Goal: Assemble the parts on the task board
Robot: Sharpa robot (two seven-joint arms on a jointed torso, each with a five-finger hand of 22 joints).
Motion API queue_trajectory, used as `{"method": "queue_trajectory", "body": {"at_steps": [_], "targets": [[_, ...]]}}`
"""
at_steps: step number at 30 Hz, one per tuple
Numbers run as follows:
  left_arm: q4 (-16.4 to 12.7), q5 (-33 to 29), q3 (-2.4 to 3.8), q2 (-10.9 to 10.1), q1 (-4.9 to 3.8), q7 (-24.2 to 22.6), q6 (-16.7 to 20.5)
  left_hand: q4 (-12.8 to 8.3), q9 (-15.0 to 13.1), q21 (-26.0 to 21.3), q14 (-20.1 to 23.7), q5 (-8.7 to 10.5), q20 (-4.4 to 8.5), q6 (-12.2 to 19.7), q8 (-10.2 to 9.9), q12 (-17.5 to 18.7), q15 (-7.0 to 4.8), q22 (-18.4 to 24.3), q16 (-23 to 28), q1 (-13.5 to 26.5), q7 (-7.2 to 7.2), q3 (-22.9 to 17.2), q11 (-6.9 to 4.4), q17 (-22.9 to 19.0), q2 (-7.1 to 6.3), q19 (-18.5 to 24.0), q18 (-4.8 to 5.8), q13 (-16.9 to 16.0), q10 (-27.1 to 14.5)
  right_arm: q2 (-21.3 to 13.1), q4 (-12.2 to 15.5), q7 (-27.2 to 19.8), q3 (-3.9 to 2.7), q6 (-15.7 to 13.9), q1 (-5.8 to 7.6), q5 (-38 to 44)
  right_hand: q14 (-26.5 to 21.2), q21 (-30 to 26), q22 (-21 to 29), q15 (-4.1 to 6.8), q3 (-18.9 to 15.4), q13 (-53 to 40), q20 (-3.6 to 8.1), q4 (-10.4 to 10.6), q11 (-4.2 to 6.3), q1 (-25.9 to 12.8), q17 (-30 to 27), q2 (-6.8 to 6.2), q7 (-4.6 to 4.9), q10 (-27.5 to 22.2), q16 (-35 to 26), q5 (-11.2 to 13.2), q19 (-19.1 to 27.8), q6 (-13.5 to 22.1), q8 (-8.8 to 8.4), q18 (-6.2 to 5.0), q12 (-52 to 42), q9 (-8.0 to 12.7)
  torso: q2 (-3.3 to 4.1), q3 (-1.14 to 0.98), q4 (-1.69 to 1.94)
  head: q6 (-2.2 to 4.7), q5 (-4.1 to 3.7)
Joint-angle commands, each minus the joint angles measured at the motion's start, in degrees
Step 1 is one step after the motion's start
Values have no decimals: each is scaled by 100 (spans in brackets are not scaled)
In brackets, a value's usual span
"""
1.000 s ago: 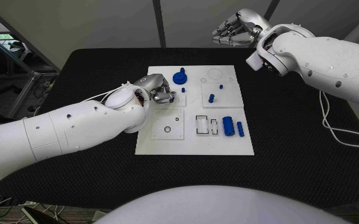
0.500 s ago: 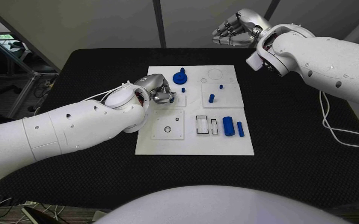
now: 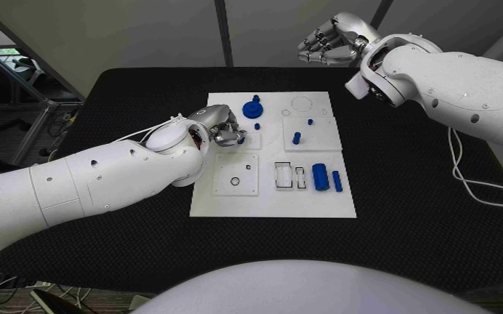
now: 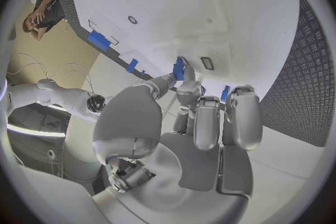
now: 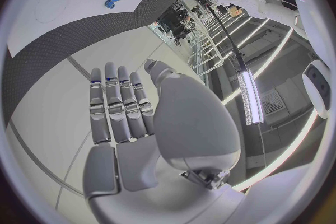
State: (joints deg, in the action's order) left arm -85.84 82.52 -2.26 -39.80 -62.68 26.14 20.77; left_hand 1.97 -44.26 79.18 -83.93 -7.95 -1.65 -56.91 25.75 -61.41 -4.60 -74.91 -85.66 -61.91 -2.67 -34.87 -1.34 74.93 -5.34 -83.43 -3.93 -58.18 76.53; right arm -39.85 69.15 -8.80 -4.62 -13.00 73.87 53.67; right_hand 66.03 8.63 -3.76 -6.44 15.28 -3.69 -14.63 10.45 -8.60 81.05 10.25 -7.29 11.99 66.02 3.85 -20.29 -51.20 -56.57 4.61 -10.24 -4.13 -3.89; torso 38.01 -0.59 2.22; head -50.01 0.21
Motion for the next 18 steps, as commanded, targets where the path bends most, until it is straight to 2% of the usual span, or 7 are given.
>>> {"method": "queue_trajectory", "body": {"at_steps": [1, 18], "targets": [[-20, 22, -22, -19, 21, 70, -228, -807, -11, 37, -484, -32, 6, -5, 33, -20, -33, -660, -27, -39, 34, -839, -51, 1105, -46, -45, 113, -6, 88, 3, 0, -55, -3, 22, 11, 32, -42, -28, -3, -4, 19, -5, 5, -11, 3, -53, -14, -8, 19, -6, 7, -24, -31, -32, -29, -38, -17, -5, 4, 3, 0, 1, -1], [-94, 22, -21, -79, 23, 126, -156, -792, -22, 43, -484, -43, 10, -20, 51, -19, -37, -667, -29, -42, 40, -871, -58, 1106, -62, -50, 114, -3, 97, 9, -14, -54, -3, 26, 11, 61, -42, -31, -3, -4, 21, -4, 6, -13, 3, -53, -15, -8, 19, -6, 8, -24, -32, -32, -29, -38, -17, -5, -1, 0, 1, 1, 25]]}}
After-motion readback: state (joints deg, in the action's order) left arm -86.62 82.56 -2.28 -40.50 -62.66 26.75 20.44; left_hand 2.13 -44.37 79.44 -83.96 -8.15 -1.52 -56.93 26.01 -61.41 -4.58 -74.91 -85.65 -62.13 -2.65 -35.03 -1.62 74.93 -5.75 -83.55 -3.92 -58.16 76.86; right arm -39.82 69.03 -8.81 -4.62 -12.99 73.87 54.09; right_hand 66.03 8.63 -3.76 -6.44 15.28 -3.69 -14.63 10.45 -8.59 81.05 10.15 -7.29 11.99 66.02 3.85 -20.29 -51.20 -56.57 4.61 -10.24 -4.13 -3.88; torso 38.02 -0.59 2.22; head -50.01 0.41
